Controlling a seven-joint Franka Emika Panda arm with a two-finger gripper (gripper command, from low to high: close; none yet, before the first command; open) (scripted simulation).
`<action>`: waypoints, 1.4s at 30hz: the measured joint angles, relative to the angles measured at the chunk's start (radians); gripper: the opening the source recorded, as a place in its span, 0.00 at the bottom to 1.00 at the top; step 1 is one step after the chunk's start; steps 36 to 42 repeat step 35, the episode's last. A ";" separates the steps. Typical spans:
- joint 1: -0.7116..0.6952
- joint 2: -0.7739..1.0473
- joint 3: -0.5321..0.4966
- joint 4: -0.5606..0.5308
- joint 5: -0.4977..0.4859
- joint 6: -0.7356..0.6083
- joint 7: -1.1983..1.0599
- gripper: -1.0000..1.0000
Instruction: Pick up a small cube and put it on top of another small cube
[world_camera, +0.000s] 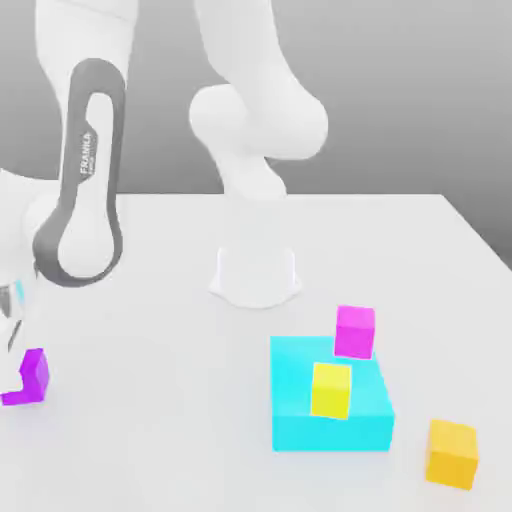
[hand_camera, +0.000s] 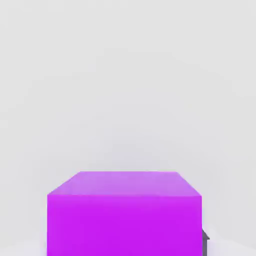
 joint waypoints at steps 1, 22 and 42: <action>0.019 -0.037 0.005 -0.011 -0.011 -0.023 0.037 0.00; 0.566 -0.764 0.574 -0.336 0.152 -0.398 1.095 0.00; 0.644 -0.654 0.750 -0.450 0.226 -0.178 1.287 1.00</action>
